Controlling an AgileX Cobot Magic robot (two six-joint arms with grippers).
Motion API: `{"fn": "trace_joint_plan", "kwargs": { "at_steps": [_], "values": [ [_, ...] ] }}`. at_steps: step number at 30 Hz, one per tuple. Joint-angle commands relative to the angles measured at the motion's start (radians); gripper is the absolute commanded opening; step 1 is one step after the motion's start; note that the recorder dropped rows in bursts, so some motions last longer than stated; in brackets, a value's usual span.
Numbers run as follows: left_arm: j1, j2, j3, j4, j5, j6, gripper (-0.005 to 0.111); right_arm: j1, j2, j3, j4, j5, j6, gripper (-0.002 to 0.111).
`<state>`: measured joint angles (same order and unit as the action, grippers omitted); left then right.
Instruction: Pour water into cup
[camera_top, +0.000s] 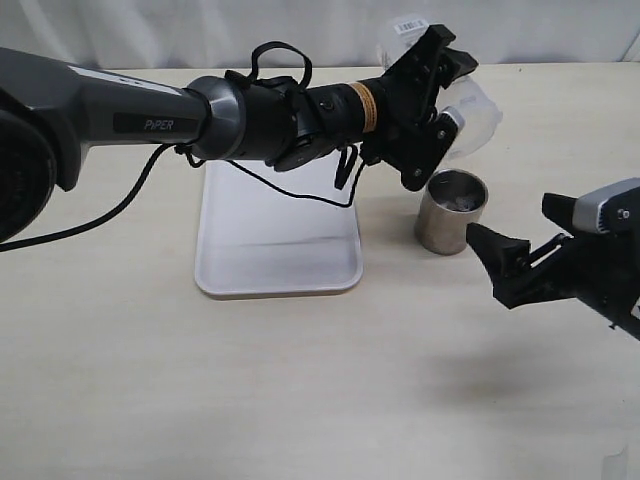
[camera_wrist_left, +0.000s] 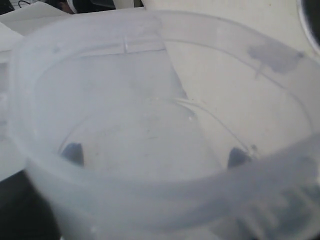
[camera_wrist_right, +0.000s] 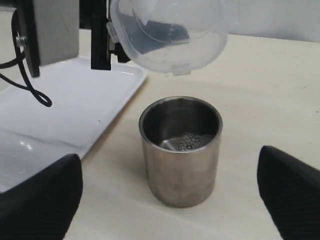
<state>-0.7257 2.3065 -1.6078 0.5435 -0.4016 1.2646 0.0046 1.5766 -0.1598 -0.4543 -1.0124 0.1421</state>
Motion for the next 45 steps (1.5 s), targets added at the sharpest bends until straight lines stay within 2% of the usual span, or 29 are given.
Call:
{"fn": "trace_joint_plan", "kwargs": {
  "at_steps": [1,7,20,26,31,37,39,45],
  "values": [
    [-0.008,-0.010,-0.012,-0.060,-0.057,-0.002,0.000,-0.003,0.102,-0.052,-0.013,-0.039,-0.024,0.093],
    [-0.008,-0.010,-0.012,-0.115,-0.054,-0.006,0.000,-0.003,0.190,-0.105,-0.193,-0.089,-0.015,0.094],
    [-0.008,-0.012,-0.012,-0.381,-0.091,-0.056,0.000,-0.003,0.225,-0.107,-0.085,-0.076,-0.078,0.094],
    [-0.006,-0.012,-0.012,-0.380,-0.089,-0.355,0.000,-0.003,0.225,-0.107,-0.085,-0.076,-0.078,0.094],
    [0.003,-0.012,-0.012,-0.380,-0.088,-0.527,0.000,-0.003,0.272,-0.142,-0.085,-0.070,-0.078,0.094],
    [0.086,-0.033,-0.012,-0.340,-0.082,-0.839,0.000,-0.003,0.346,-0.207,-0.115,-0.088,-0.076,0.094],
    [0.116,-0.035,-0.012,-0.238,-0.082,-1.015,0.000,-0.003,0.381,-0.234,-0.115,-0.088,-0.076,0.094],
    [0.159,-0.035,-0.012,-0.203,-0.084,-1.244,0.000,-0.003,0.425,-0.258,-0.110,-0.119,-0.076,0.094]
  ]
}}
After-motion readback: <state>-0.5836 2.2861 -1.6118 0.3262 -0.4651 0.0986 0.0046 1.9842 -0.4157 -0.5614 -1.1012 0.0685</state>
